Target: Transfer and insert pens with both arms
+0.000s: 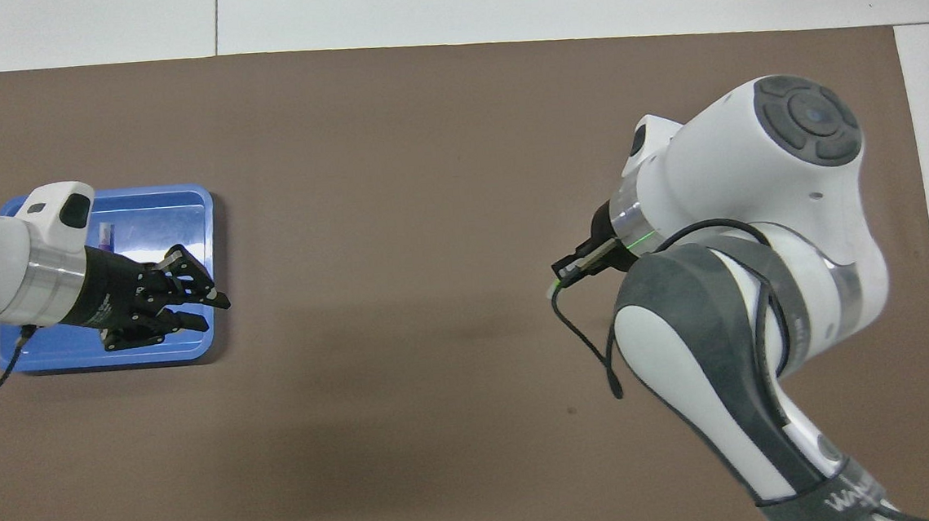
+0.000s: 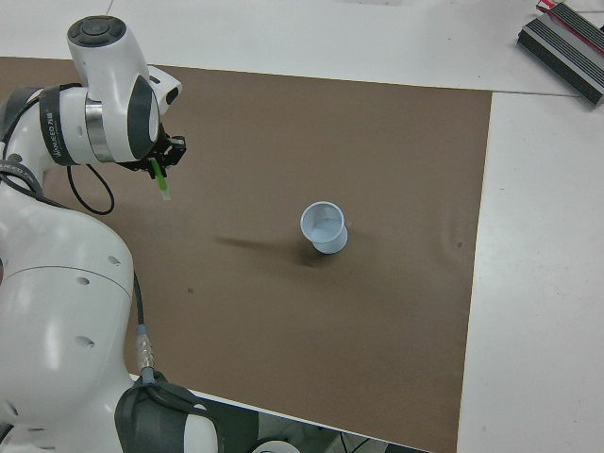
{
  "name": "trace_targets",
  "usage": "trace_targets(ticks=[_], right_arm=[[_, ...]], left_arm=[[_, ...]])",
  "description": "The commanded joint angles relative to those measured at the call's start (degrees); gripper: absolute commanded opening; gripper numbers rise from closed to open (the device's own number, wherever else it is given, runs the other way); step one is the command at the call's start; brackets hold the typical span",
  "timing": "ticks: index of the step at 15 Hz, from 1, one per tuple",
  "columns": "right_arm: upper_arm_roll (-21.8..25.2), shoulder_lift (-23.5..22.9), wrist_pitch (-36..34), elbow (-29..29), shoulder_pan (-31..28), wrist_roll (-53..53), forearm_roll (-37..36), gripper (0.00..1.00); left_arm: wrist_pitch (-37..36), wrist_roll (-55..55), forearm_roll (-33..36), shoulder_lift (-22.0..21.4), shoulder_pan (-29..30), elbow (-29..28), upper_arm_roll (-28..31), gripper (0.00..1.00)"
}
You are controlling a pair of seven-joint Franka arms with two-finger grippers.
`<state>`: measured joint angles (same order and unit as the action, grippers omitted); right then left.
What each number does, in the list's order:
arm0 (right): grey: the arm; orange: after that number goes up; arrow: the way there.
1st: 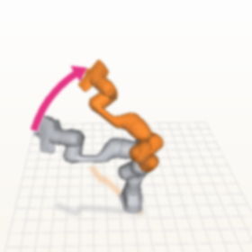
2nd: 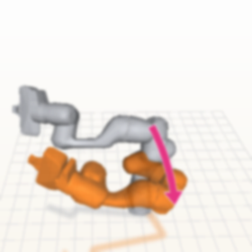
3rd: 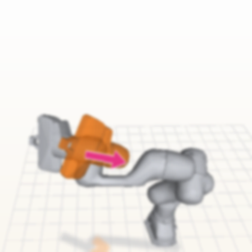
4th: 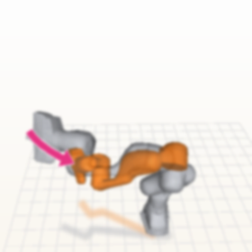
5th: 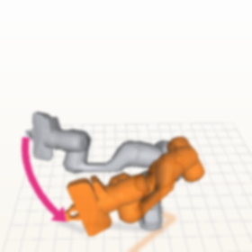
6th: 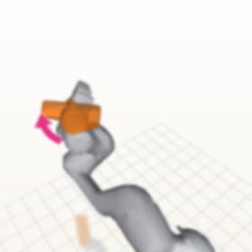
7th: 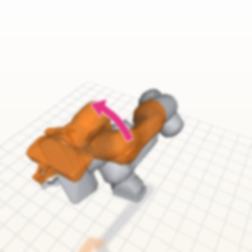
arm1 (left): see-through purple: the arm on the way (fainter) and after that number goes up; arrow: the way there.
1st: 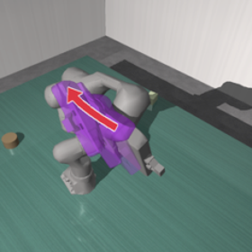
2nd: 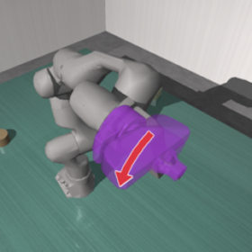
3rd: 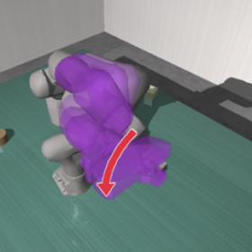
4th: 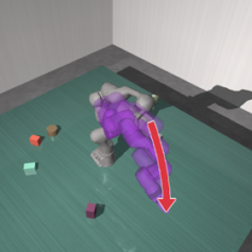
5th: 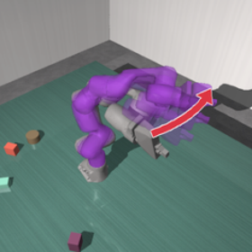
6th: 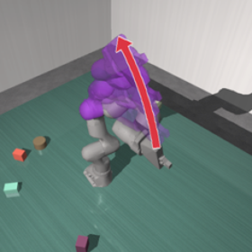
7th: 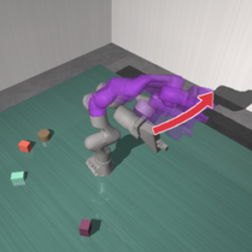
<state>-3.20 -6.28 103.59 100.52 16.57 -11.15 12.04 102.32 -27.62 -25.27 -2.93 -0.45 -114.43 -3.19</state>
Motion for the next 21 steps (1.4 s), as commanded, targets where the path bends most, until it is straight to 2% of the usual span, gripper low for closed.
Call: trace_targets(ticks=[1, 4, 8, 11, 14, 16, 17, 18, 20, 21], right_arm=[[-0.85, 2.06, -5.40, 0.99, -4.86, -12.01, -8.75, 0.00], [-0.93, 2.24, -5.95, 2.22, -10.39, -28.00, -17.02, 0.00], [-0.93, 4.78, 2.04, 10.55, -17.78, -40.41, -18.28, 0.00], [-0.93, 5.84, 1.62, 12.33, -18.41, -41.93, -19.67, 0.00], [-0.93, 6.02, 3.10, 13.99, -18.67, -41.93, -20.30, 0.00], [-1.02, 7.33, 7.39, 18.02, -20.25, -42.02, -20.30, 0.00], [-1.02, 7.86, 8.55, 19.35, -20.69, -42.02, -20.30, 0.31], [-1.02, 7.95, 8.65, 19.62, -20.61, -41.94, -20.30, 0.53], [-1.02, 7.95, 8.65, 19.63, -20.52, -41.93, -20.30, 0.63], [-1.02, 7.95, 8.47, 19.28, -20.26, -41.85, -20.13, 0.64]], left_arm=[[-1.34, 8.79, 3.11, -2.00, 3.25, -1.76, 0.02, 0.40], [0.24, 19.76, 10.65, -1.73, 4.14, -1.76, 0.02, 0.42], [7.96, 29.54, 17.26, -0.85, 6.76, -3.60, 0.02, 0.46], [12.80, 35.08, 21.48, 1.42, 8.00, -4.23, 0.02, 0.46], [17.11, 36.85, 21.84, 4.05, 9.41, -4.31, 0.02, 0.47], [20.36, 36.94, 21.93, 5.90, 9.58, -4.31, 0.11, 0.49], [21.50, 36.94, 22.37, 7.05, 9.59, -4.31, 0.11, 0.49], [22.99, 36.94, 23.15, 7.67, 10.19, -4.31, 0.11, 0.50], [25.20, 37.03, 23.60, 9.86, 10.64, -4.14, 0.11, 0.51], [26.51, 37.03, 24.12, 10.30, 10.73, -4.14, 0.11, 0.52]])
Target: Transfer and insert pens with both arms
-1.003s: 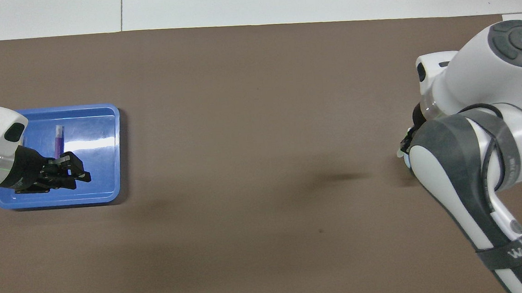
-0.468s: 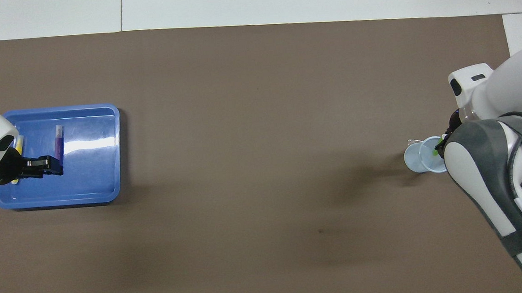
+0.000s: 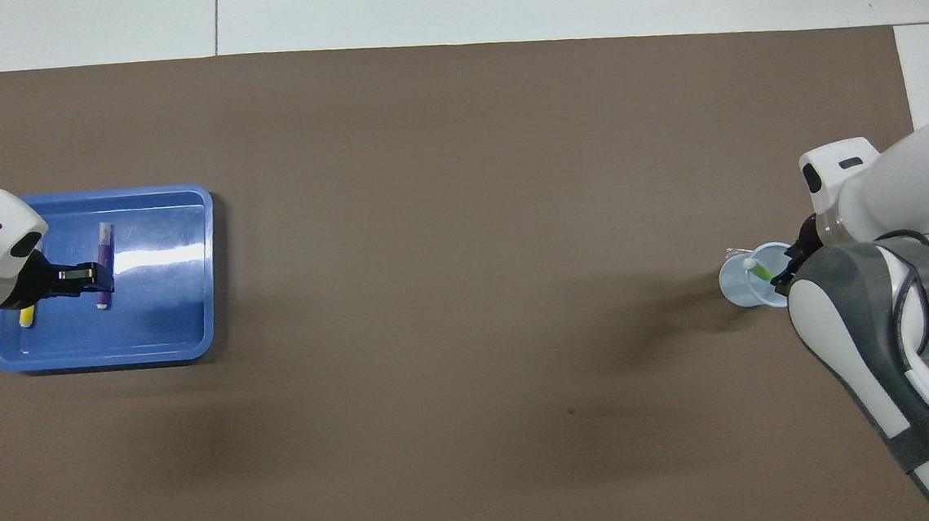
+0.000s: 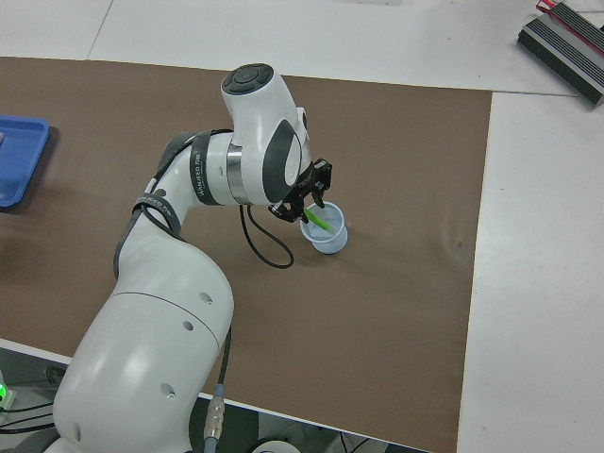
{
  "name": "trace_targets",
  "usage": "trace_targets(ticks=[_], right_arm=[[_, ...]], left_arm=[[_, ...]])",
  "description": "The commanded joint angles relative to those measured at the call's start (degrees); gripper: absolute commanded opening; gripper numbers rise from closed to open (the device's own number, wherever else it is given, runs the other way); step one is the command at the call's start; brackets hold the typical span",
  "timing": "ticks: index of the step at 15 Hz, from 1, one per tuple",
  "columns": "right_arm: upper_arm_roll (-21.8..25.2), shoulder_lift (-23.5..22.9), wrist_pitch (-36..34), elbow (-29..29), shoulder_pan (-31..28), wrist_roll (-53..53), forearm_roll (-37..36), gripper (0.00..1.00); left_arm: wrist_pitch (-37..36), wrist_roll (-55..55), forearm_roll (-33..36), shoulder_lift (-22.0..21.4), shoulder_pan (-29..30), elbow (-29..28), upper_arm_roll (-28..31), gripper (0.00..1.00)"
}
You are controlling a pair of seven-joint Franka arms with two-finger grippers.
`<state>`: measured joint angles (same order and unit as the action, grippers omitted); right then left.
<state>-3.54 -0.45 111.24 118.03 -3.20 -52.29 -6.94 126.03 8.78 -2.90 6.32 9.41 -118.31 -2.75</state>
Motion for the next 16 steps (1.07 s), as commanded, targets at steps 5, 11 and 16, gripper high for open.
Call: trace_targets(ticks=[5, 11, 16], right_arm=[[-0.86, 2.03, 0.03, 0.18, 1.62, 4.19, 7.26, 0.64], [-0.86, 1.94, 0.47, -0.79, 7.59, 24.99, 20.35, 0.64], [-0.86, 1.94, 1.00, -0.79, 9.36, 40.22, 28.28, 0.65]], left_arm=[[8.16, 0.53, 1.93, 5.01, 0.96, -0.26, -0.24, 0.53], [12.13, 0.62, 2.71, 8.18, 1.66, 0.62, -0.15, 0.53], [15.55, 0.53, 3.51, 10.55, 1.75, 1.41, -0.15, 0.54]])
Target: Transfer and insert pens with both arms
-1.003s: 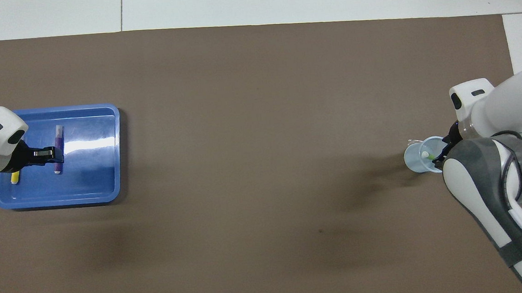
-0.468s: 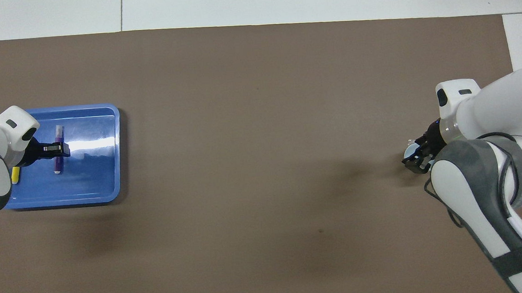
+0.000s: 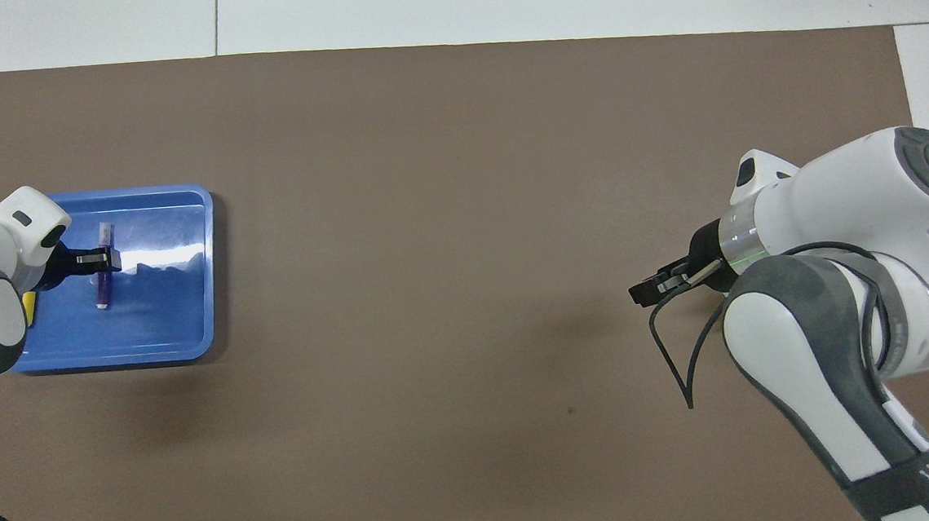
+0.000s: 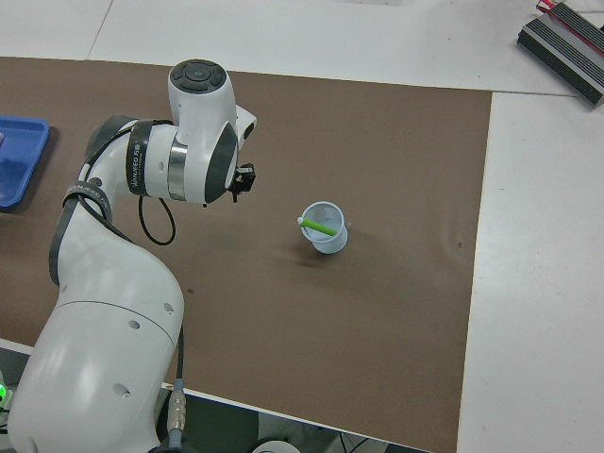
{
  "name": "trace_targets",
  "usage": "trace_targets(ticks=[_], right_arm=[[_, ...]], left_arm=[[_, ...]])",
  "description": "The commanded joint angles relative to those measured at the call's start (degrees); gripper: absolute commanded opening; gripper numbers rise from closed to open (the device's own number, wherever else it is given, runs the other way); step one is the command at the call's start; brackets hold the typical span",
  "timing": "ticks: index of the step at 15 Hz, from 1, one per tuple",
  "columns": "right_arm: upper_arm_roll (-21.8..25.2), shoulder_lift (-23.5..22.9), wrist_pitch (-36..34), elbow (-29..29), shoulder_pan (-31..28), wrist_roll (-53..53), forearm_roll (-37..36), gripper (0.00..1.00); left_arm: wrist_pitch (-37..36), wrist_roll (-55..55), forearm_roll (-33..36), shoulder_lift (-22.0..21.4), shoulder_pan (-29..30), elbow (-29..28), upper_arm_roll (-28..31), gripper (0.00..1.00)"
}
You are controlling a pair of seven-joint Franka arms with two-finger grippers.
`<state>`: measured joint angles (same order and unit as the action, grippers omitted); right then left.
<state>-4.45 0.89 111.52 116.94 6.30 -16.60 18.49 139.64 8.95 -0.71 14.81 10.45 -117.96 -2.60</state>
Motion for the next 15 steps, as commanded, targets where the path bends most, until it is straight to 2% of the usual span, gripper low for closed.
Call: trace_targets(ticks=[1, 5, 8, 15], right_arm=[[-0.03, 0.61, 0.71, 0.31, 0.47, 7.86, 4.61, 0.65], [0.05, 0.61, 2.63, 0.22, 3.19, 21.41, 11.55, 0.68], [0.05, 0.43, 5.37, 0.22, 5.03, 26.69, 13.32, 0.72], [-0.03, -0.01, 12.74, 0.31, 7.67, 38.03, 19.30, 0.73]], left_arm=[[2.73, 0.37, 1.32, 2.32, 0.71, 1.07, -0.30, 0.54], [4.76, 0.37, 1.32, 3.56, 0.71, 0.98, -0.30, 0.54], [5.20, 0.37, 1.32, 4.08, 0.71, 0.98, -0.30, 0.54], [6.96, 0.46, 1.41, 4.52, 0.62, 1.07, -0.30, 0.36]])
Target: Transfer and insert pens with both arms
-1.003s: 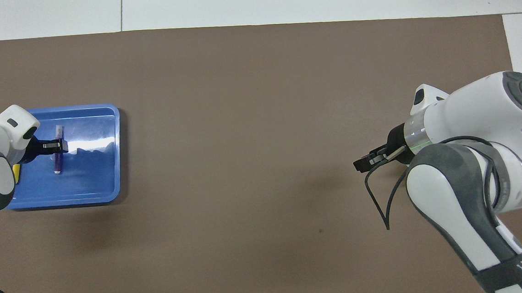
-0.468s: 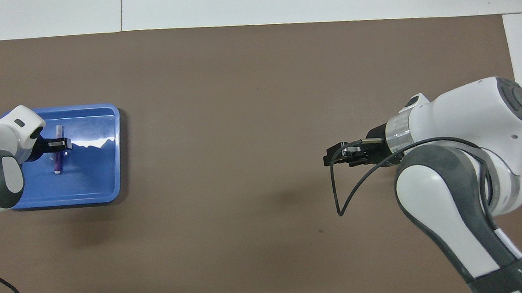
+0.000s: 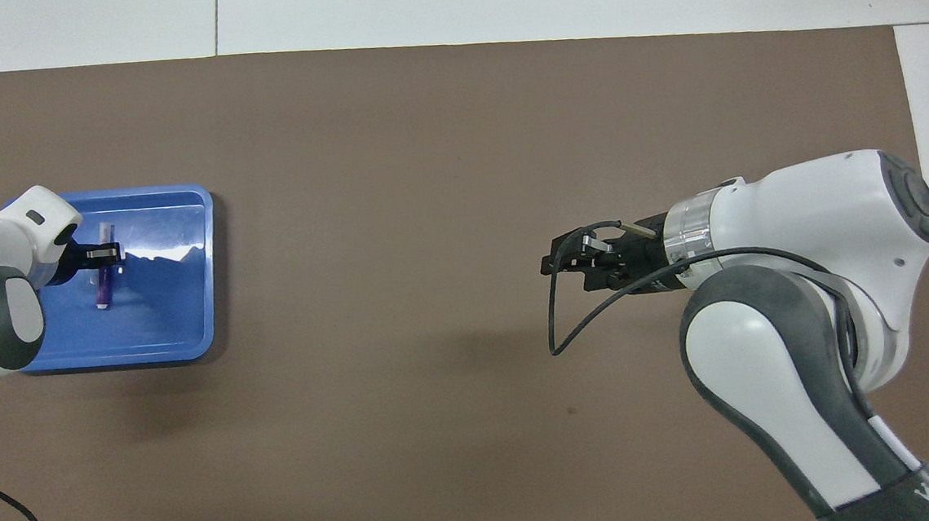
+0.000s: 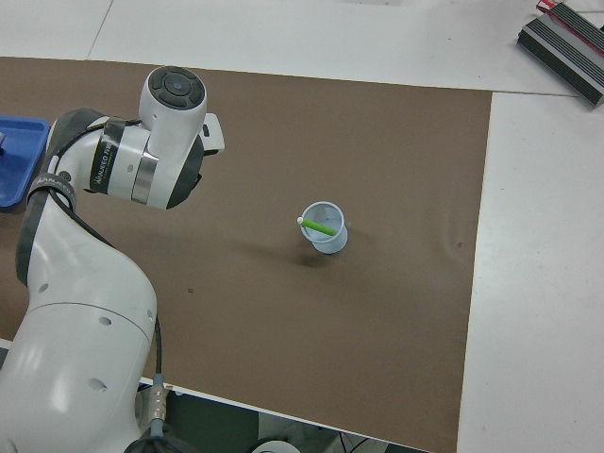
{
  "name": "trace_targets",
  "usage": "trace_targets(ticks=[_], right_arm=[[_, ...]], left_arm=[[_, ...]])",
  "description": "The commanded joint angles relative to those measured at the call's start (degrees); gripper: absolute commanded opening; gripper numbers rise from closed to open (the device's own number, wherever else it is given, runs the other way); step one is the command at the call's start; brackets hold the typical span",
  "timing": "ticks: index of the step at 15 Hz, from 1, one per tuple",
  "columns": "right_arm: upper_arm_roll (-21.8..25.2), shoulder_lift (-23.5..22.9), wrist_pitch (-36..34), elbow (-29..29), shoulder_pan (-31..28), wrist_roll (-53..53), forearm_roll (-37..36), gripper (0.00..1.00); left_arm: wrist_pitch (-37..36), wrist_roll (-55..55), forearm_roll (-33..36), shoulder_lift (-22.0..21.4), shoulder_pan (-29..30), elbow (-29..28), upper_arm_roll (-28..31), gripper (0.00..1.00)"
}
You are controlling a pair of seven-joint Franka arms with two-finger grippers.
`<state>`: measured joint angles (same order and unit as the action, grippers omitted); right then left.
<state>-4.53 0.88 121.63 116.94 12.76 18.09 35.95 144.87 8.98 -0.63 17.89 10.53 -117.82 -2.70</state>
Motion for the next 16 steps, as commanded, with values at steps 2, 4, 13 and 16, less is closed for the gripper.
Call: trace_targets(ticks=[2, 4, 13, 16], right_arm=[[0.05, -0.09, 4.75, 0.39, 2.44, 6.85, 3.15, 0.73], [0.05, -0.18, 7.03, 0.56, 3.67, 9.75, 3.77, 0.73], [0.14, -0.27, 8.36, 0.74, 4.64, 10.56, 3.86, 0.73], [0.05, -0.27, 8.19, 0.74, 4.64, 10.65, 3.86, 1.00]], left_arm=[[2.26, 0.42, 1.34, 1.88, 0.46, 0.84, -0.20, 0.28], [2.70, 0.33, 1.34, 1.97, 0.37, 0.75, -0.20, 0.17], [-5.10, -0.28, 1.25, 1.71, 0.37, 3.64, -0.20, 0.00], [-12.83, -1.42, 0.90, 1.09, 0.29, 7.51, -0.29, 0.00]])
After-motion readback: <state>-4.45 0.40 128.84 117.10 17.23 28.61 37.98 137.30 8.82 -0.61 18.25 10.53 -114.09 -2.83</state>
